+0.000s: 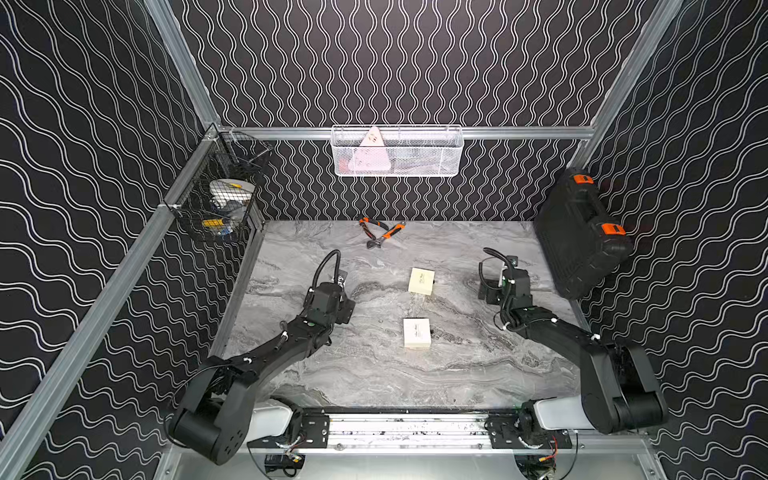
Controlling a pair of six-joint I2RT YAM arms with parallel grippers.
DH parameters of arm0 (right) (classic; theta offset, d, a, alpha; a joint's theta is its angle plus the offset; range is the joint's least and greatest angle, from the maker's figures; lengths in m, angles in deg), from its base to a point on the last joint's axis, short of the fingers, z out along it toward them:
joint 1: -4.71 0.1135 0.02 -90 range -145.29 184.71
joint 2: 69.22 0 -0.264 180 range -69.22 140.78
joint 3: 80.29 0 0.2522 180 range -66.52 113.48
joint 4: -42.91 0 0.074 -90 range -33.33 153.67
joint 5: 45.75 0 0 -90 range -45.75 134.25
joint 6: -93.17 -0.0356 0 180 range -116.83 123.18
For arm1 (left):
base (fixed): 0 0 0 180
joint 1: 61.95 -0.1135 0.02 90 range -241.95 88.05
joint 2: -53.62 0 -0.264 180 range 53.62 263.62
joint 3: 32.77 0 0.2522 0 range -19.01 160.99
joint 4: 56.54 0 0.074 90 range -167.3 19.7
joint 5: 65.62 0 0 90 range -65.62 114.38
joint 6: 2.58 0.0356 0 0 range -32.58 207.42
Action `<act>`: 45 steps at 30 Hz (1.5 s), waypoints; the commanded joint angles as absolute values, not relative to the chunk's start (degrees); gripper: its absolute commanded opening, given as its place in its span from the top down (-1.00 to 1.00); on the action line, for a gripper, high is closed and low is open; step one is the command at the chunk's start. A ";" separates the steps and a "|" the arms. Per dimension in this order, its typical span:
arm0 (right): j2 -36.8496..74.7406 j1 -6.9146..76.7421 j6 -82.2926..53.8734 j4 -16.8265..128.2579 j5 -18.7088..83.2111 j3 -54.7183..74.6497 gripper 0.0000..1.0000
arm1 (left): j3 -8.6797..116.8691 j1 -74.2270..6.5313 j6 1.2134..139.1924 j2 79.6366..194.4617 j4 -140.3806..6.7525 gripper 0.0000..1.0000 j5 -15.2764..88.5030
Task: Place the earrings into the drawer-style jewelry box
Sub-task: Reset both arms
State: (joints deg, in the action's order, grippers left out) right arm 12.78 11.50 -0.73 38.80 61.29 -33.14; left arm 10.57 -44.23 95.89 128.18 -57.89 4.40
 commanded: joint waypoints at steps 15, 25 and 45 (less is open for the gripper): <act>25.26 4.28 -1.94 0.97 53.16 -44.04 -1.00 | 0.27 -58.23 90.52 143.21 -13.38 -0.89 23.82; 26.26 2.51 -2.45 2.88 49.11 -42.43 -1.00 | 2.95 -60.36 88.39 148.13 -13.80 -0.97 24.61; 26.49 2.43 -1.51 4.64 46.74 -41.44 -1.00 | 3.93 -60.45 87.96 148.74 -15.00 -0.97 22.71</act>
State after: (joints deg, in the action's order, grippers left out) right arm 26.37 2.41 -1.73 4.77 46.95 -41.92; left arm 3.82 -60.32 88.64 148.82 -15.95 23.04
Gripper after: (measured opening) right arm 0.998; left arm 0.985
